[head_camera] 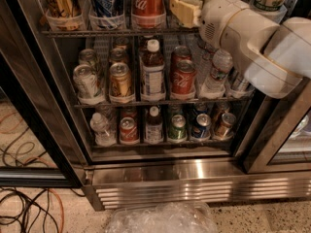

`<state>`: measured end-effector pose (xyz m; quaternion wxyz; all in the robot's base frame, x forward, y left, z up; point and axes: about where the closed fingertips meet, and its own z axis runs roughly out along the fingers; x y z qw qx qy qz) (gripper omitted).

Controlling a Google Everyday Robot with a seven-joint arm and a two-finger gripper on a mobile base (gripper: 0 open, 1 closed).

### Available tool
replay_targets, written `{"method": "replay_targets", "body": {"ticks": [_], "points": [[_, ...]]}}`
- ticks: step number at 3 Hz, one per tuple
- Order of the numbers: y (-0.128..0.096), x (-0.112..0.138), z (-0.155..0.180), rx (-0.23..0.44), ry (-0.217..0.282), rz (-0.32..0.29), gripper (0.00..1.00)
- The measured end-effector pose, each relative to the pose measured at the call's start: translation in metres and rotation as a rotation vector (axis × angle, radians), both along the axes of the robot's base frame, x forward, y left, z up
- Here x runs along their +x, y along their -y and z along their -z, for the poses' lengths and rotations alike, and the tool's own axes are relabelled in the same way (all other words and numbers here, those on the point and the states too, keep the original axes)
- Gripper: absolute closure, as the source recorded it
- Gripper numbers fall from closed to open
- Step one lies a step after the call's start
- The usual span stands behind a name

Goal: Pick green can from top shelf of fridge

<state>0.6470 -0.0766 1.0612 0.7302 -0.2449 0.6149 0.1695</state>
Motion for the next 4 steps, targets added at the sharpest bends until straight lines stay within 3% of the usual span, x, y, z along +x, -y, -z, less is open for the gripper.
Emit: {"method": "replay_targets", "body": {"ticks": [4], "points": [[-0.004,-0.015,-0.025,-0.025,0.082,-0.011,1.0]]}}
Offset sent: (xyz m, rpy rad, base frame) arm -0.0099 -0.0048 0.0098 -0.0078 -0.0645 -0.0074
